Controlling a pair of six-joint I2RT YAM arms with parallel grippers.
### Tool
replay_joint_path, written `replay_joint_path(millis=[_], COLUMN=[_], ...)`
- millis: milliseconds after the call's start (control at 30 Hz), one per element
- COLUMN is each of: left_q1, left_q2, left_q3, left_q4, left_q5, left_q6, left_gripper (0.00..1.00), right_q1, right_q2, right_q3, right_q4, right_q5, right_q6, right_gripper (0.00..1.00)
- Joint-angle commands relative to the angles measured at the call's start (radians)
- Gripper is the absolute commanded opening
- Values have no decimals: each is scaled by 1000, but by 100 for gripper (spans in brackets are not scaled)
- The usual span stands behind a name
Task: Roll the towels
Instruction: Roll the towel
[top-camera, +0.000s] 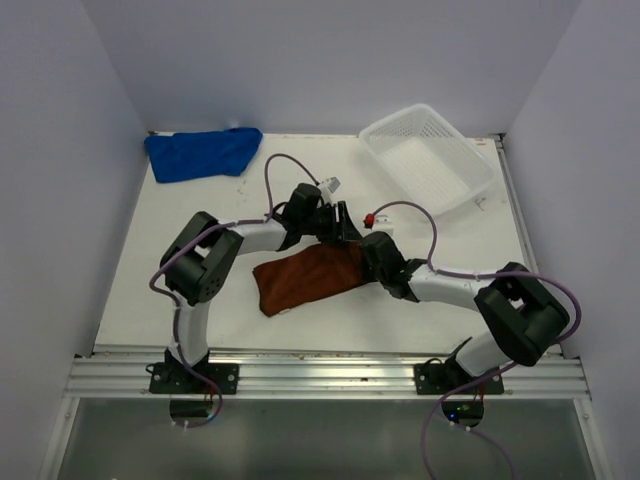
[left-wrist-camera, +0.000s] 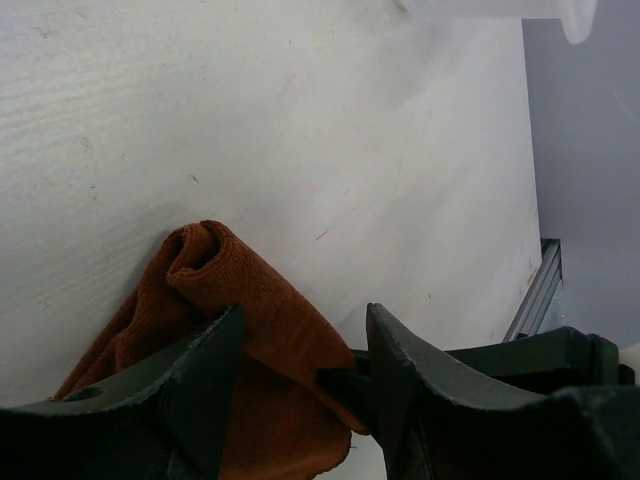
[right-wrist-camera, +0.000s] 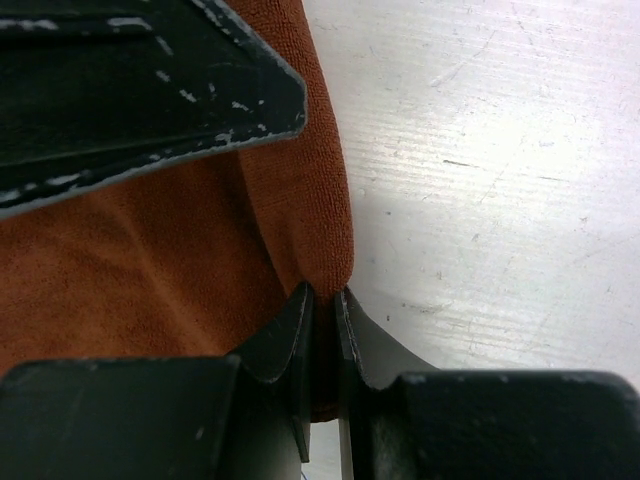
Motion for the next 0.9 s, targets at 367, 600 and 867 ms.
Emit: replay_joint_path(millis=[367,600,867], left_q1=[0,-12,-49], left_q2=[59,77,94], left_q3=[96,136,191], left_q4=[-115,-201,-350], left_q5=[-115,-195,-322], left_q6=[83,137,222], left_gripper=[57,57,50], right_q1=[78,161,228], right_q2=[-23,-3,20], right_q3=[-14,21,71], right_q4=[70,34,-27], right_q5=[117,228,337], right_q6=[-22,-71,-98], right_gripper=[0,0,0])
